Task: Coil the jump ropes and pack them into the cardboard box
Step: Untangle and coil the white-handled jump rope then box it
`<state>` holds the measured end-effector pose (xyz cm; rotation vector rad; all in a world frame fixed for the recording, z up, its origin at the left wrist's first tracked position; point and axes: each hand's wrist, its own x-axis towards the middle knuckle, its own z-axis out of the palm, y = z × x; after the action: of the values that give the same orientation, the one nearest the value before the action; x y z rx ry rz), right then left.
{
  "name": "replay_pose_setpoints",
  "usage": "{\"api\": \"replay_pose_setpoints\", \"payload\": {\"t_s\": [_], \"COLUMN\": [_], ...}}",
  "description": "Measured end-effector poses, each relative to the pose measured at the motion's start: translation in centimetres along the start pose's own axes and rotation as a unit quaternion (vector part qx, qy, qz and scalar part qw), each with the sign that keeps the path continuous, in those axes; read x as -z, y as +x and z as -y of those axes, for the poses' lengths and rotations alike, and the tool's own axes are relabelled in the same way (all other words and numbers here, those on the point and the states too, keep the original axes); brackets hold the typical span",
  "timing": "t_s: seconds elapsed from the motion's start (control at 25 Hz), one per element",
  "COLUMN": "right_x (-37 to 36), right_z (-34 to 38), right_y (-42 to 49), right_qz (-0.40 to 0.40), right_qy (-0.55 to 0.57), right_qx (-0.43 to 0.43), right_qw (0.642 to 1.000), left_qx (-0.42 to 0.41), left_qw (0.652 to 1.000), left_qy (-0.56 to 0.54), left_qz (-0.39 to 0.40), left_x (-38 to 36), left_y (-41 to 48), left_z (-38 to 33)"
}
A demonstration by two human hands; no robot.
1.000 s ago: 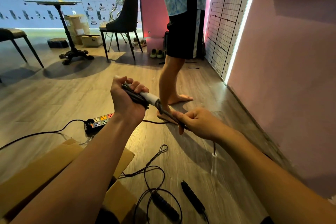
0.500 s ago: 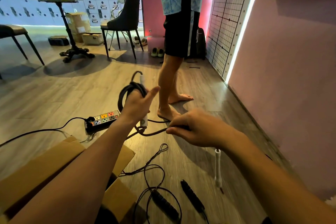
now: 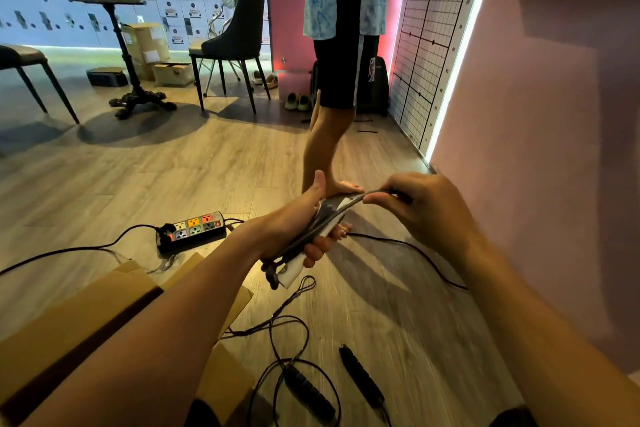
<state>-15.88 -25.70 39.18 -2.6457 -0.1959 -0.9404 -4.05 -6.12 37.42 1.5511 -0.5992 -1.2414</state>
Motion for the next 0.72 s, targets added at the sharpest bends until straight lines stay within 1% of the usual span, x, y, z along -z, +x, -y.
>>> {"api": "replay_pose_setpoints", "payload": {"t_s": [0.08,0.16,0.24,0.32,0.36,0.44,0.48,0.52,0.56,0.64,0.72], "right_x": [-0.2,-0.4,-0.4,-0.4,-0.7,-1.5,-2.1,-2.8,-3.5,-4.5,-5.1], "right_z": [-0.6,-1.0,-1.1,-1.0,-0.9,-0.1,0.4,0.9,1.4,2.3,2.8], "right_y": [-0.2,-0.1,0.0,0.0,0.0,0.0,0.0,0.1,0.2,0.9,1.3], "right_qz": [0.003,-0.012,-0.014,-0.009,-0.001,0.03,0.052,0.074,0.096,0.128,0.15], "right_qy": [0.006,0.018,0.045,0.079,0.094,0.123,0.143,0.161,0.17,0.18,0.197], "right_qx": [-0.025,-0.043,-0.062,-0.094,-0.115,-0.153,-0.166,-0.175,-0.177,-0.171,-0.174], "right_qw": [1.0,0.999,0.997,0.992,0.989,0.98,0.974,0.969,0.965,0.96,0.953], "left_qx": [-0.003,0.011,0.003,-0.02,-0.035,-0.087,-0.124,-0.161,-0.195,-0.253,-0.307], "left_qw": [0.999,0.997,0.996,0.99,0.981,0.941,0.918,0.9,0.89,0.881,0.857], "left_qy": [0.007,0.033,0.021,-0.041,-0.096,-0.231,-0.289,-0.33,-0.355,-0.377,-0.407], "left_qz": [0.034,0.065,0.085,0.13,0.167,0.233,0.243,0.235,0.209,0.135,0.077], "left_x": [-0.6,-1.2,-1.6,-1.4,-1.3,-1.0,-0.8,-0.7,-0.7,-0.7,-0.4], "left_y": [-0.4,-0.5,-0.6,-0.9,-1.0,-1.0,-1.1,-1.0,-1.0,-1.0,-1.2], "left_z": [-0.6,-0.9,-1.1,-1.3,-1.4,-1.5,-1.6,-1.8,-1.8,-1.8,-1.6]}}
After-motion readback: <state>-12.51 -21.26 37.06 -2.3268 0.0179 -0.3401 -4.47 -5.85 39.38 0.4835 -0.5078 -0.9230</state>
